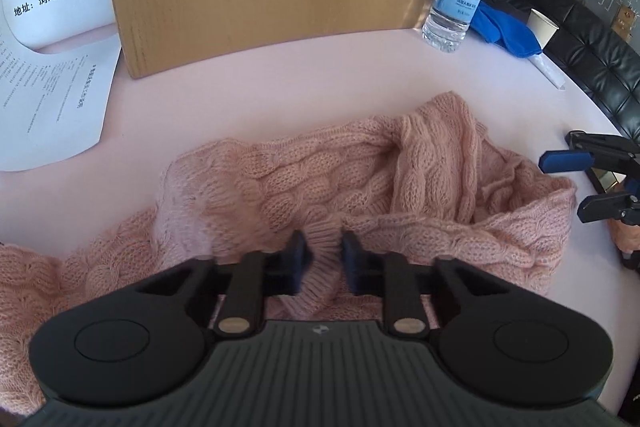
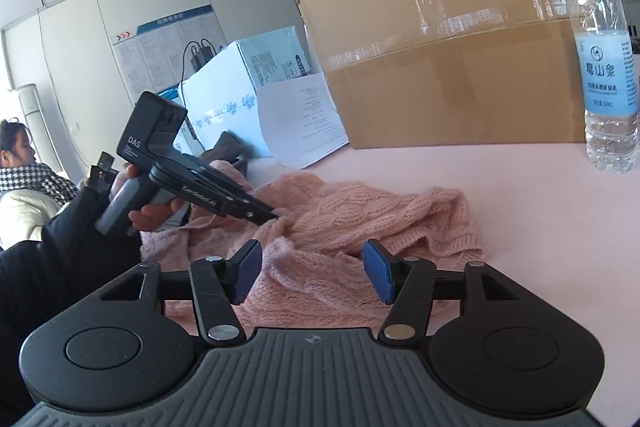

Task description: Fold clothes

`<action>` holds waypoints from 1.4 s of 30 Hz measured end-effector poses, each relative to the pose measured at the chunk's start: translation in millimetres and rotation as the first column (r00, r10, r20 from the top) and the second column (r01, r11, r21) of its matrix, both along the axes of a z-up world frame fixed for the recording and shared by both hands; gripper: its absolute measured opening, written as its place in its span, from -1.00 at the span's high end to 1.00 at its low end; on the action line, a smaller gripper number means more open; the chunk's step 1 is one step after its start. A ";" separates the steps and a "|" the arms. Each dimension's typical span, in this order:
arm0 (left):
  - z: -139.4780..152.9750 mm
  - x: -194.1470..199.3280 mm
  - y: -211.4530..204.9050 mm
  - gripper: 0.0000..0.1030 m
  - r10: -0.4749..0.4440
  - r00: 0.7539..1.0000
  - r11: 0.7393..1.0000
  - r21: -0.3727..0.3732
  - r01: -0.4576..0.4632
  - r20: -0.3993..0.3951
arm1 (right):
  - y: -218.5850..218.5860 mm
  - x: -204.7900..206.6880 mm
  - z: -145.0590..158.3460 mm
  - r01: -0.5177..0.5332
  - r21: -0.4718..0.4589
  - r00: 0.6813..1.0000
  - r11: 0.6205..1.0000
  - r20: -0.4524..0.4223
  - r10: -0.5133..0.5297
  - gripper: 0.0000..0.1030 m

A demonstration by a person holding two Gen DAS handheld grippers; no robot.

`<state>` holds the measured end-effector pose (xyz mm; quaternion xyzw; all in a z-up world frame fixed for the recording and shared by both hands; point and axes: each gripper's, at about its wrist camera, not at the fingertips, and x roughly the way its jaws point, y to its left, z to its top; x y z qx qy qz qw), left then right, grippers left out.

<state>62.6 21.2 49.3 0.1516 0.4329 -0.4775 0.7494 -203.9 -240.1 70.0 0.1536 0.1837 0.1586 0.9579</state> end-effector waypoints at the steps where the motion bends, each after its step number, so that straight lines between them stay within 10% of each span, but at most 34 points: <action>1: 0.3 0.3 2.3 0.73 0.007 1.000 1.000 -0.003 -0.007 -0.006 | -2.0 -0.3 0.4 0.012 -0.001 1.000 1.000 0.010 -0.012 -0.09; 12: 7.0 -16.6 16.3 0.81 0.019 1.000 0.999 -0.026 -0.019 -0.005 | 0.9 8.3 -4.9 -0.143 -0.120 0.989 0.982 -0.056 0.137 0.12; 17: -8.2 -6.1 21.5 0.81 0.117 0.990 0.991 -0.057 -0.122 -0.077 | 11.7 8.2 -6.0 -0.172 -0.207 0.983 0.963 -0.096 0.155 0.84; 29: -13.0 -10.8 63.1 0.80 0.248 0.962 0.963 -0.083 -0.258 -0.118 | 4.5 3.9 -15.8 -0.203 -0.265 0.955 0.943 -0.264 0.132 0.87; 34: -12.1 -10.4 67.4 0.73 0.276 0.955 0.954 -0.089 -0.286 -0.110 | -1.6 -14.1 -4.2 -0.207 -0.279 0.973 0.938 -0.161 0.167 -0.07; 38: 12.3 -38.5 67.1 -0.29 0.330 0.936 0.942 -0.112 -0.318 0.124 | -15.5 -33.8 25.8 -0.096 -0.189 0.994 0.977 0.042 0.105 -0.46; 42: 50.4 -72.6 72.7 -0.59 0.349 0.904 0.926 -0.240 -0.293 0.246 | -14.8 2.7 28.7 0.140 -0.234 0.988 0.962 -0.024 -0.150 -0.42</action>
